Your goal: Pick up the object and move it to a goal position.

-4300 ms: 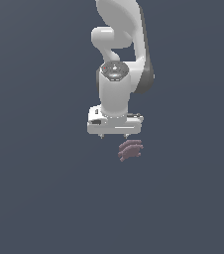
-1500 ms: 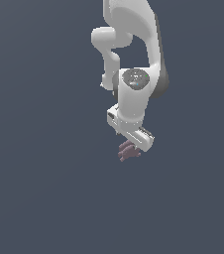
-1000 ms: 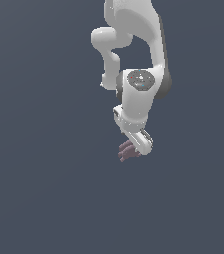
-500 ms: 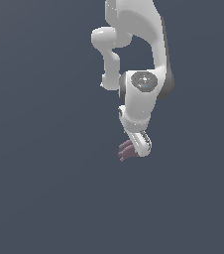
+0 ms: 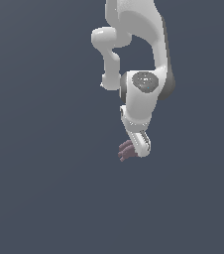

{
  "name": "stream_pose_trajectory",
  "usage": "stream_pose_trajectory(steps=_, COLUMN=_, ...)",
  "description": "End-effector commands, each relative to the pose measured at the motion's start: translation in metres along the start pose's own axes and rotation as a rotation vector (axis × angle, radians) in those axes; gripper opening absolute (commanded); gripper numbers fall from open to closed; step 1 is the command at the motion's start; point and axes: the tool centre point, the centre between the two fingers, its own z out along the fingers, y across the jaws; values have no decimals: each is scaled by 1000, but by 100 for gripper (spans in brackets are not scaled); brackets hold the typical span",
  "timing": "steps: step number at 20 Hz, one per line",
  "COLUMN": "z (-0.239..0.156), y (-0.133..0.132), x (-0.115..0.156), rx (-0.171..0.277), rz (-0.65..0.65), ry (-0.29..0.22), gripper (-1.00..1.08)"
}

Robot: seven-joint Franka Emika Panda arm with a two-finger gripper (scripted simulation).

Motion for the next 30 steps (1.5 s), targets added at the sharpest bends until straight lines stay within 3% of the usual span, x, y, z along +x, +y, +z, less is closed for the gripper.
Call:
stream_pose_trajectory(steps=1, z=1, y=0, x=0, rx=0, rz=0, ry=0, gripper=100)
stream_pose_trajectory(steps=16, z=50, y=0, x=0, rx=0, rz=4, ry=0, gripper=100)
stream_pose_trajectory(steps=17, z=50, y=0, x=0, rx=0, rz=4, ry=0, gripper=-100)
stream_pose_trajectory(steps=30, z=47, y=0, x=0, rx=1, rz=5, ry=0, gripper=-100)
